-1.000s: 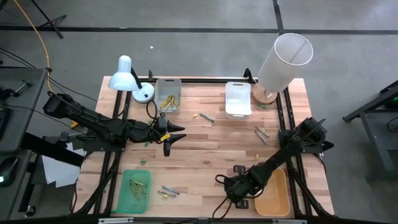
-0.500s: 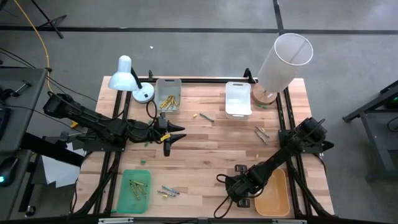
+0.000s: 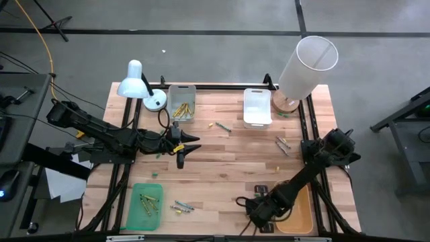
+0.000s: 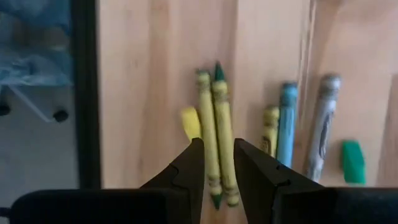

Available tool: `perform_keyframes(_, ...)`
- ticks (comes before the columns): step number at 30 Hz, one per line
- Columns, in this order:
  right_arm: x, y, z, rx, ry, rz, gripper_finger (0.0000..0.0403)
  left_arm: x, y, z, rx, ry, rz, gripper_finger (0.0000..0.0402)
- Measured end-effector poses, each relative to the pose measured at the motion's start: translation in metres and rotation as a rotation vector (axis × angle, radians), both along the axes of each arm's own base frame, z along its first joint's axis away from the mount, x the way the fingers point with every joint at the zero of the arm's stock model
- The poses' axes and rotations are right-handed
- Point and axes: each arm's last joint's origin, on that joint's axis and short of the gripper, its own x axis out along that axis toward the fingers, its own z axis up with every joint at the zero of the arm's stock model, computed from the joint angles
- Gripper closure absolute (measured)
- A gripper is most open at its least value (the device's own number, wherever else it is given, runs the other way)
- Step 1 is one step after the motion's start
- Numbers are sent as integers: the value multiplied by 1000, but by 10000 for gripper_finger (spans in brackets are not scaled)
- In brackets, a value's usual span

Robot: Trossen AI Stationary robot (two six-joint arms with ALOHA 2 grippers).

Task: Sort crayons
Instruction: Put the green crayon into the green bin

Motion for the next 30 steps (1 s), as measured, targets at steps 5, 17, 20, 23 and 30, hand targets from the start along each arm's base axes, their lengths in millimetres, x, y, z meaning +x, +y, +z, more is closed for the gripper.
perform_keyframes(5, -3, -3, -5, -57, -15, -51, 323, 0, 0, 0, -1, -1, 0, 275)
perform_keyframes(17, 2, -9, -5, -93, -40, -41, 323, 0, 1, 0, -21, -7, 29, 275)
perform_keyframes(20, 2, -8, -9, -100, -31, -30, 323, 0, 1, 0, -21, -7, 29, 275)
perform_keyframes(23, 3, -6, -15, -97, -20, -14, 323, 0, 1, 0, -21, -7, 29, 275)
perform_keyframes(30, 2, -7, -18, -119, -15, -21, 323, 0, 1, 0, -21, -7, 28, 275)
